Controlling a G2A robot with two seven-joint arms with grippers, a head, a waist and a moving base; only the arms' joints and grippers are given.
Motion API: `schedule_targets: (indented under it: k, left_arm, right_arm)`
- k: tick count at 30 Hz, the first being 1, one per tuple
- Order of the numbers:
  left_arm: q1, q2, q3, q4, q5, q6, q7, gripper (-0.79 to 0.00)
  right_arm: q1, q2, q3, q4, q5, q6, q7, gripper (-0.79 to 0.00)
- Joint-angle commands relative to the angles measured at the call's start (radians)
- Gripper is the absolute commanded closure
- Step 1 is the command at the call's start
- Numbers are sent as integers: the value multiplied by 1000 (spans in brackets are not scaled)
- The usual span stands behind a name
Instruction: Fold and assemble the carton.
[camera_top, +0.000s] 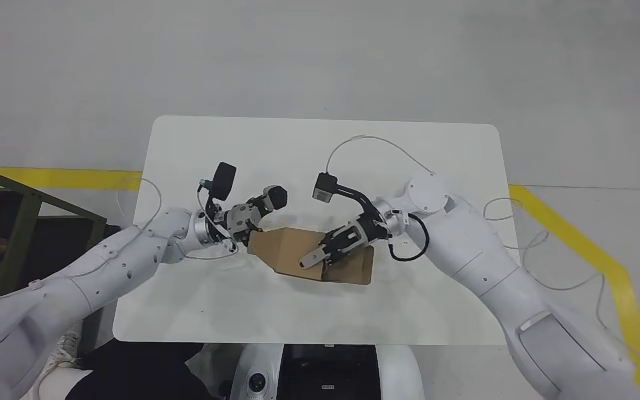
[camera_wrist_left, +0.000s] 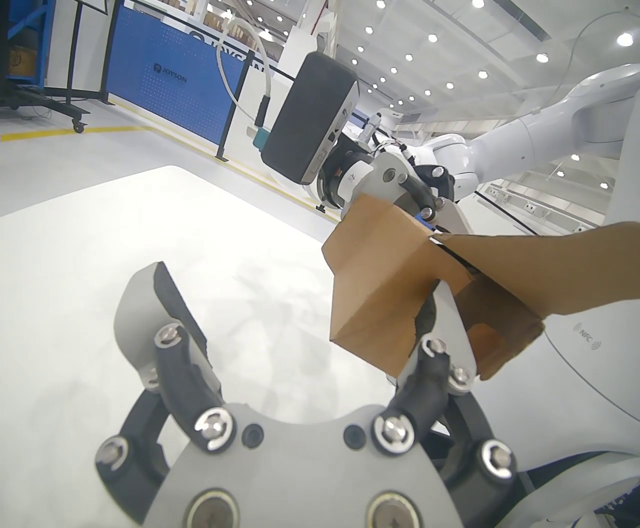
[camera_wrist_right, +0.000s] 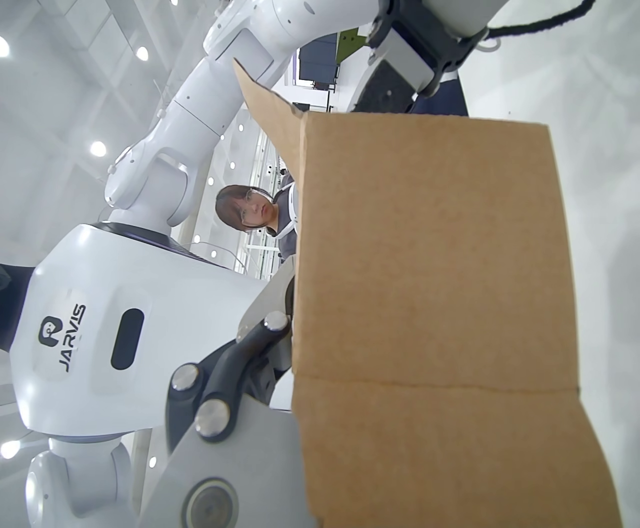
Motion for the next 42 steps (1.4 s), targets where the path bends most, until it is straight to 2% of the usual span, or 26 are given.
schedule_targets:
  k: [1,27,35,42]
  left_arm:
    - [-1,0,0,-1,4,0,1,-785]
    - [-16,-7,-6,-6,15,0,-22,-785]
    - [11,14,-16,31,0,0,48,-785]
    - [36,42,-46,2,5,0,48,-785]
  right_arm:
    - [0,-1,0,2,3,-1,-1,0]
    - [2,-2,3,14,10,-2,-2,0]
    - [-7,8,28,22,11,-16,-16,0]
    - [-23,21,64,24,13,-31,-31,0]
